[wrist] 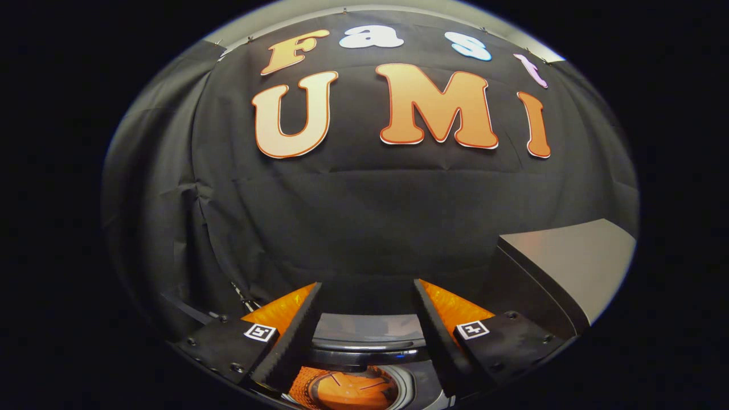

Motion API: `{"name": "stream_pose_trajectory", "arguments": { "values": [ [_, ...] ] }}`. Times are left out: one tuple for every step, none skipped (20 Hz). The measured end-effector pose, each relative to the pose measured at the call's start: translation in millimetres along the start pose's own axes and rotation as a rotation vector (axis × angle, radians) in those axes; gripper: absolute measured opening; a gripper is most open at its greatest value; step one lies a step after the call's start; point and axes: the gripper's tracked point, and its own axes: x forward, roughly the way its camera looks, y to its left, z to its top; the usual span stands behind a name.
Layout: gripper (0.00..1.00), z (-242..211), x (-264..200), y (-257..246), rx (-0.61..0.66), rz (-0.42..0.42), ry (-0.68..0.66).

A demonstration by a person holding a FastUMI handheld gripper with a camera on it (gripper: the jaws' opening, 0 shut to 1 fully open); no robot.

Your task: Put the clothes into the washing machine and then close the washing machine lid.

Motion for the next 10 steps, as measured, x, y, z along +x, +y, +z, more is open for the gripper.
{"name": "stream_pose_trajectory", "arguments": {
  "values": [
    [0.99, -4, -5, 0, 0.001, -0.002, -0.004],
    [0.99, -7, -9, 0, 0.004, -0.005, 0.001],
    [0.99, -13, -13, 1, 0.001, -0.004, 0.006],
    [0.99, -20, -18, 2, 0.001, -0.005, 0.012],
    [0.99, -28, -24, 1, 0.000, -0.006, 0.018],
    [0.99, -39, -29, -1, -0.007, -0.016, 0.027],
    [0.99, -53, -32, -3, -0.018, -0.021, 0.050],
    [0.99, -69, -32, -3, -0.021, -0.022, 0.082],
    [0.99, -83, -35, -4, -0.018, -0.021, 0.113],
    [0.99, -95, -34, -4, -0.009, -0.022, 0.136]
  ]
}}
